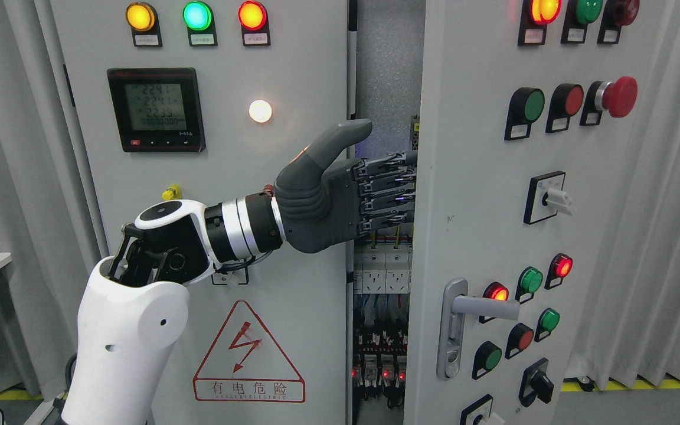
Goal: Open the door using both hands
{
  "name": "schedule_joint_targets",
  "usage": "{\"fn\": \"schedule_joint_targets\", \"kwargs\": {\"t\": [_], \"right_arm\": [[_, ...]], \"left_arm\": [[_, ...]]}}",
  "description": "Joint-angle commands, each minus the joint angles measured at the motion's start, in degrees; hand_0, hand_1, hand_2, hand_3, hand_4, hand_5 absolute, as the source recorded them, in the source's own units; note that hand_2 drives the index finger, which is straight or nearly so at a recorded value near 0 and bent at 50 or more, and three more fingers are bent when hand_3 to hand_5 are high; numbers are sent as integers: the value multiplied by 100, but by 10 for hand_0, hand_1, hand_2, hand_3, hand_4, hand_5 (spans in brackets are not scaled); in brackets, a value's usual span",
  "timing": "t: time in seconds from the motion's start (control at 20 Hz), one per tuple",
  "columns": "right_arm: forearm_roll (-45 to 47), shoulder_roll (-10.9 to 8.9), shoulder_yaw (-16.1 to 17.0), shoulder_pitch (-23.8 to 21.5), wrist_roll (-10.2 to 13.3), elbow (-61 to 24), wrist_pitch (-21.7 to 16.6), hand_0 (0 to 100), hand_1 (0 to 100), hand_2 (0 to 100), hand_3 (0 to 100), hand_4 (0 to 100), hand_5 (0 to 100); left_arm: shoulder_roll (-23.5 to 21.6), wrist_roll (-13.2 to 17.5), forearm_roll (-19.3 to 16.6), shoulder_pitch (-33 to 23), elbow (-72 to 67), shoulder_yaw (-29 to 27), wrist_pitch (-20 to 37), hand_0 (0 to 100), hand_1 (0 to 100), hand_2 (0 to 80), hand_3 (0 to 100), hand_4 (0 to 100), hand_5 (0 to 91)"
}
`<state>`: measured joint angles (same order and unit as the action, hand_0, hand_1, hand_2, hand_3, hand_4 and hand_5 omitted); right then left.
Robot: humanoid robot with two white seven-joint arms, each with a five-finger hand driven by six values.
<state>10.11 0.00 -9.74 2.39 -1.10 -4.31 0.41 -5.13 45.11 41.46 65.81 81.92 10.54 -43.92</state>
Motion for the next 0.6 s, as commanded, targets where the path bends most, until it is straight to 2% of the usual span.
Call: {"fn": "schedule_joint_targets", "kwargs": {"t": [0.0,0.25,0.55], "right_arm": [[0,0,-1,-2,-4,0,3,218,0,0,0,0,0],[0,0,-1,-2,-4,0,3,218,0,0,0,0,0],[0,0,-1,-2,-4,0,3,218,0,0,0,0,0]], "left_arm": [[-50,7,90,55,-44,158,59,291,0,27,28,35,0],[-163,-54,108,55,-80,615,331,291,0,27,28,35,0],[-418,-125,362,90,-159,976,630,291,0,27,28,34,0]]}}
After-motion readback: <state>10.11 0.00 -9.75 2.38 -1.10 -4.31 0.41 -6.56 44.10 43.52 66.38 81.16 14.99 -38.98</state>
